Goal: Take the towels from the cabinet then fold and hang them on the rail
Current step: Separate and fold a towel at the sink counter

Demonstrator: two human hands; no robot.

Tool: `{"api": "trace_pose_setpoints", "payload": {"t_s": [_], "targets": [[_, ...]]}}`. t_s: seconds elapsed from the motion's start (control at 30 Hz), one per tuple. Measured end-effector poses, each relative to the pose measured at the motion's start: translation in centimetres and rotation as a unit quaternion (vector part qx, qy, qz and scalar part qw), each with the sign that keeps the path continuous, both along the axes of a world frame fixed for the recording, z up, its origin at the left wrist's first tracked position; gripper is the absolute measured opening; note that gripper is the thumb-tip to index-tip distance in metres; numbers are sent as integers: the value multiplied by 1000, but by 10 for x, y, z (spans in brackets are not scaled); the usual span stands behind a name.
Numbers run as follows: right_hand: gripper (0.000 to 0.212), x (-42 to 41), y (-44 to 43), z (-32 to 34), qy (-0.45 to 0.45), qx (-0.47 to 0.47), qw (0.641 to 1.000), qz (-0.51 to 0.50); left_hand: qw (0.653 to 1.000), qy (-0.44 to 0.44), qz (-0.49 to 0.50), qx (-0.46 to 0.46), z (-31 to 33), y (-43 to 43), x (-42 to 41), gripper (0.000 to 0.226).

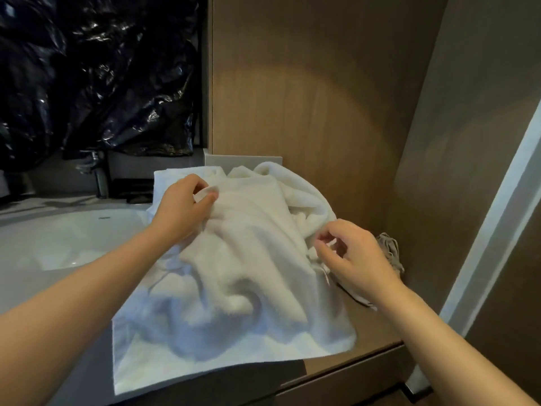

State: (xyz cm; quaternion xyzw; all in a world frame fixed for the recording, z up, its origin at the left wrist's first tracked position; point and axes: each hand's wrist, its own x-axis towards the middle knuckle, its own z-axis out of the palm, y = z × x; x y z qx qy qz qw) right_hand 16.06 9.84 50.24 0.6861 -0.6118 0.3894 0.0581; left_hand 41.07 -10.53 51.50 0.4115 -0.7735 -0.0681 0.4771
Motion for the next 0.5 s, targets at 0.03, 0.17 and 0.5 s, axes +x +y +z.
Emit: {"api": "trace_pose_setpoints", "payload": {"t_s": [0.03,0.17,0.5], "targets": [[6,3,-19,10,-14,10,1000,0,1000,14,-2,0,2,-1,4,15],[19,15,-97,48,-51,38,998,-9,999,44,-9,11,12,-8,19,9],[13,16,-199,67,-46,196,979,-34,997,75,6,3,23,-32,44,11]]}}
